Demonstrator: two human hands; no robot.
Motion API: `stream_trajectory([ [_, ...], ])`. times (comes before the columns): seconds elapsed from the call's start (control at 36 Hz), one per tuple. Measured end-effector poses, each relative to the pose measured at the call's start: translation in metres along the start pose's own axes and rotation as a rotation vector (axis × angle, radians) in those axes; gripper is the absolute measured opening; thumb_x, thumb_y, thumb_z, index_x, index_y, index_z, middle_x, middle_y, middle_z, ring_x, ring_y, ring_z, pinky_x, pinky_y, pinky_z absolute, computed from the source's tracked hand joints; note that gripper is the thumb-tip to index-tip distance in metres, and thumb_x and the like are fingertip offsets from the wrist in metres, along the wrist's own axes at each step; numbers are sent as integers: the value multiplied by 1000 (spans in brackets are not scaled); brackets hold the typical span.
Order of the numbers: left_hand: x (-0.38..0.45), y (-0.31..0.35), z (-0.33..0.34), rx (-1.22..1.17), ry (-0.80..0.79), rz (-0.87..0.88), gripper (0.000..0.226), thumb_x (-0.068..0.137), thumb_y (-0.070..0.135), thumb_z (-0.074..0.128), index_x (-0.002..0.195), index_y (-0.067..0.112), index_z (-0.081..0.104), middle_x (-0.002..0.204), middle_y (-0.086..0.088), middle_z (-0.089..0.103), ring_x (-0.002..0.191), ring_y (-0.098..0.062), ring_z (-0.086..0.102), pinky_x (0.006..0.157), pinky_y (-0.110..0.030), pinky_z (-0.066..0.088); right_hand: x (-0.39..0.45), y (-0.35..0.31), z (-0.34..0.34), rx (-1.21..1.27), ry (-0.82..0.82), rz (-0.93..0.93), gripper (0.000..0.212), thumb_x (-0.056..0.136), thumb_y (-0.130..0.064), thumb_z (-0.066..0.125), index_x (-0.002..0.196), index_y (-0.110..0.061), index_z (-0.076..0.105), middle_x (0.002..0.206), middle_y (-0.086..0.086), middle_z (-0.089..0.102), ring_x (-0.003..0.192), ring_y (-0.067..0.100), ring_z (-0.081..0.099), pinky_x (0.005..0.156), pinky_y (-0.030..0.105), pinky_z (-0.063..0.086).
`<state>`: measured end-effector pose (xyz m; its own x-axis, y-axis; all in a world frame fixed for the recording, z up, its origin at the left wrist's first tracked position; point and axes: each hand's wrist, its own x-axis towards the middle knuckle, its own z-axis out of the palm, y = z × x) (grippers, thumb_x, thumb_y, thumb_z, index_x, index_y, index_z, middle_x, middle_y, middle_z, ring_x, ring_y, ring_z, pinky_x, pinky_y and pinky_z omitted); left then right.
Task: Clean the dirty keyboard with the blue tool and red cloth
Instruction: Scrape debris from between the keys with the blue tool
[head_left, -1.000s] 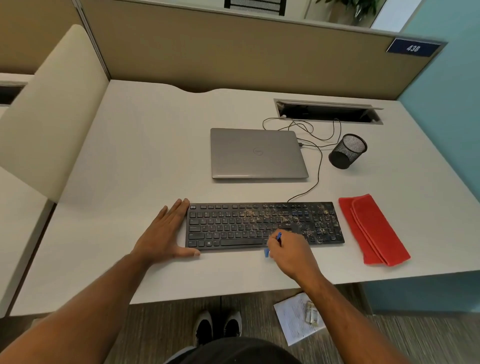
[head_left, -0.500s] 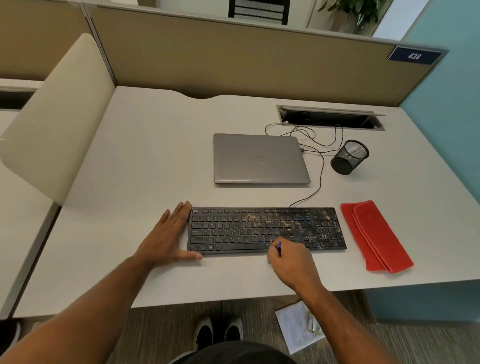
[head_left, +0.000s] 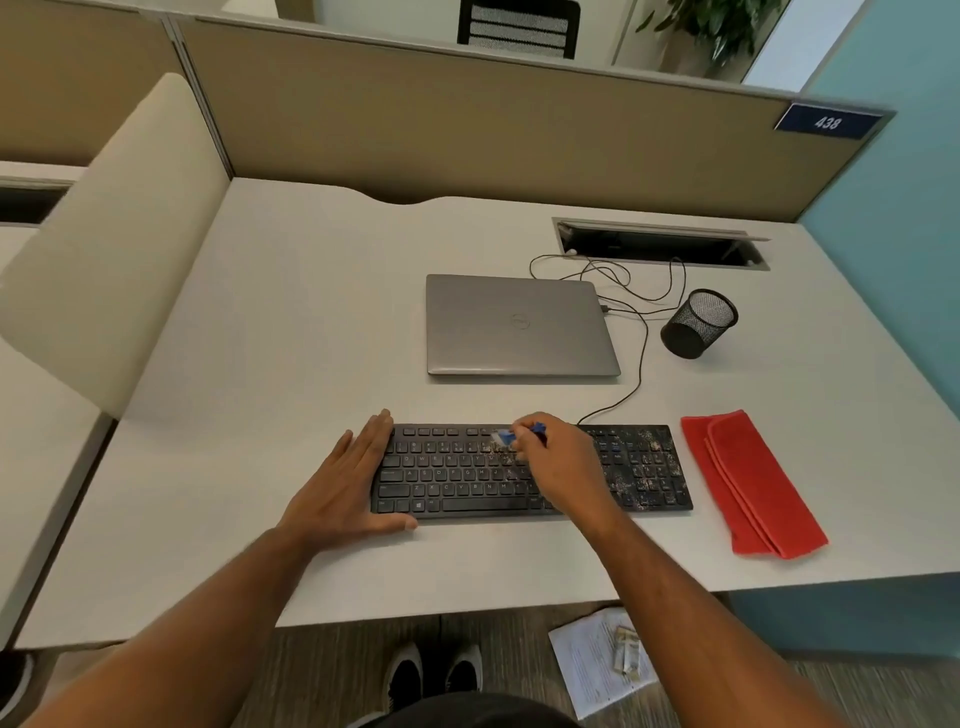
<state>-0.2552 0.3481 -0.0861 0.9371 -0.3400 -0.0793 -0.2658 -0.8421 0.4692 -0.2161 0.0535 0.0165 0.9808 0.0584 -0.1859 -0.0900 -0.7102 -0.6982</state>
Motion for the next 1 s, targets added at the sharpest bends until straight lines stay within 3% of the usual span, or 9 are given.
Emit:
stream_trajectory([
  [0.14, 0, 0, 0, 8, -2, -10, 139, 72, 99, 49, 159, 23, -29, 171, 7, -19, 157, -5, -14, 129, -35, -8, 15, -18, 16, -26, -69, -71, 23, 104, -32, 51, 114, -25, 70, 99, -10, 68, 89, 6, 61, 84, 26, 51],
  [0.25, 0, 0, 0, 1, 1, -14, 141, 70, 99, 51, 159, 24, -28, 171, 7, -18, 158, -6, -11, 130, -36, -7, 18, -26, 26, -118, -115, -114, 24, 104, -28, 49, 111, -22, 71, 94, -12, 65, 79, 2, 56, 76, 24, 44],
  [0.36, 0, 0, 0, 1, -1, -19, 141, 70, 99, 52, 158, 25, -30, 171, 8, -19, 157, -5, -12, 129, -35, -8, 21, -17, 23, -316, -76, -108, 25, 104, -26, 48, 115, -20, 70, 104, -3, 72, 84, 11, 61, 78, 27, 49],
  [0.47, 1, -1, 1, 9, 0, -21, 141, 70, 99, 51, 158, 25, -30, 171, 8, -18, 157, -4, -12, 129, -33, -9, 24, -1, 7, -460, 1, -27, 20, 102, -21, 48, 107, -18, 68, 98, 1, 72, 82, 16, 63, 73, 30, 50],
  [0.56, 1, -1, 2, 15, 0, -25, 140, 70, 99, 51, 157, 25, -31, 170, 9, -20, 155, -2, -15, 127, -30, -13, 22, -5, 1, -398, 42, -38, 24, 104, -27, 45, 103, -19, 68, 91, -4, 70, 78, 11, 61, 72, 30, 51],
  [0.69, 0, 1, 1, 16, -2, -35, 140, 69, 100, 50, 157, 27, -31, 167, 13, -24, 151, 1, -19, 124, -25, -17, 25, -32, 22, -172, -52, -121, 23, 104, -32, 50, 102, -25, 72, 84, -16, 61, 71, -2, 53, 68, 24, 42],
  [0.81, 0, 3, -1, 9, -1, -45, 140, 69, 99, 51, 156, 28, -32, 167, 13, -25, 147, 4, -21, 124, -24, -18, 27, -41, 41, -130, -68, -90, 24, 104, -30, 51, 106, -20, 72, 90, -11, 66, 76, 0, 56, 74, 24, 44],
  [0.89, 0, 2, -1, 13, -4, -34, 139, 70, 99, 49, 157, 26, -32, 170, 9, -21, 154, -2, -14, 127, -30, -12, 30, -33, 40, -230, 14, -36, 23, 104, -25, 49, 100, -15, 70, 89, -8, 68, 72, 2, 58, 73, 27, 49],
  [1.0, -1, 0, 0, 9, 4, -28, 139, 70, 99, 50, 158, 25, -29, 170, 9, -19, 157, -4, -9, 129, -33, -7, 33, -19, 23, -509, 130, 42, 20, 100, -17, 47, 98, -13, 66, 89, 2, 71, 74, 17, 64, 67, 32, 53],
])
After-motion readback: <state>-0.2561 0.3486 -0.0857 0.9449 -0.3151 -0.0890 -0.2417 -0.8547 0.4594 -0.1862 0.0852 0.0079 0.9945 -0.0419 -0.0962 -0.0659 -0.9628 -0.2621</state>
